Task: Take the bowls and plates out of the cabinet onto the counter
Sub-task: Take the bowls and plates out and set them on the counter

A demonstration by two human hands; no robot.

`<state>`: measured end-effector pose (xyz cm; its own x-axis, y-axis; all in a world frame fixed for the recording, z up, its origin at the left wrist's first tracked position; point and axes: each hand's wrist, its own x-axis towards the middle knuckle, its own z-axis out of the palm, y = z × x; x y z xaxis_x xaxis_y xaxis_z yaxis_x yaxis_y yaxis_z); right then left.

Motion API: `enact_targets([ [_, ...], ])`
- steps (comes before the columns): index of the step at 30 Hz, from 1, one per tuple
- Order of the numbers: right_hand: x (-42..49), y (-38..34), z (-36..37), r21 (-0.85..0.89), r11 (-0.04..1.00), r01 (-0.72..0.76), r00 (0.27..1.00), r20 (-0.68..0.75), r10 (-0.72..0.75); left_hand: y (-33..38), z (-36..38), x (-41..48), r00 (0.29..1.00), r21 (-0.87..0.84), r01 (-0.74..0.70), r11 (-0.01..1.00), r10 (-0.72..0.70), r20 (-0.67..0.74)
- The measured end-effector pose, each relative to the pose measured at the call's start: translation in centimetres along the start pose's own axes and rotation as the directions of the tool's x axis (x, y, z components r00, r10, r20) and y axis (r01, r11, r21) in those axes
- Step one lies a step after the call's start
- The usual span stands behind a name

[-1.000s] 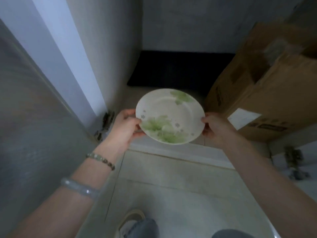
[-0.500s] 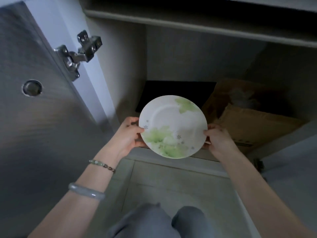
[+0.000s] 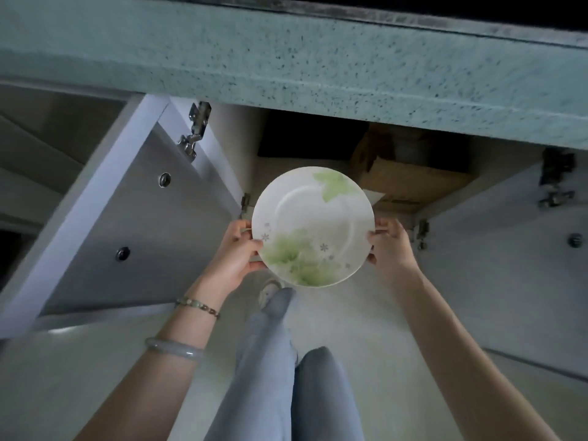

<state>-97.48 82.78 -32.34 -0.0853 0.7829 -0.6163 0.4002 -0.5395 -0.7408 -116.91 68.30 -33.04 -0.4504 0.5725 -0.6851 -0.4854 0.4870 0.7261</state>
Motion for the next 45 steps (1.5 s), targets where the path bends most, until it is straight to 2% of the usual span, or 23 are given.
enact_targets([
  [7,-14.0,-4.3,-4.9,0.016,0.997,0.071,0.996,0.044,-0.071,3.8,-0.8,-15.5,0.998,-0.102,-0.03,0.994,0.025,-0.052],
  [14,-26.2,-5.3,-9.0,0.045,0.993,0.11,0.991,0.066,-0.112,5.1,-2.3,-28.3,0.998,-0.09,-0.032,0.995,0.027,-0.055],
  [20,-35.0,-3.5,-11.0,0.16,0.977,0.143,0.984,0.081,-0.158,4.3,-4.7,-36.2,0.996,-0.055,-0.091,0.994,0.09,-0.007],
  [23,-39.1,-2.4,-12.0,0.253,0.956,0.15,0.984,0.058,-0.17,4.0,-5.5,-39.2,0.986,-0.02,-0.164,0.986,0.164,0.025],
  [27,-44.2,0.2,-13.6,0.347,0.928,0.137,0.988,0.013,-0.151,3.1,-6.1,-42.7,0.959,0.058,-0.269,0.961,0.262,0.109],
  [31,-48.6,3.1,-16.3,0.427,0.894,0.136,0.99,-0.09,-0.108,2.3,-4.8,-45.4,0.924,0.125,-0.326,0.937,0.288,0.25],
  [38,-55.1,8.1,-24.1,0.502,0.834,0.228,0.943,-0.328,-0.061,0.1,2.1,-49.5,0.828,0.174,-0.357,0.918,0.225,0.513],
  [45,-59.7,12.6,-33.6,0.536,0.793,0.29,0.854,-0.519,0.038,-3.2,12.8,-53.6,0.716,0.234,-0.384,0.893,0.127,0.687],
])
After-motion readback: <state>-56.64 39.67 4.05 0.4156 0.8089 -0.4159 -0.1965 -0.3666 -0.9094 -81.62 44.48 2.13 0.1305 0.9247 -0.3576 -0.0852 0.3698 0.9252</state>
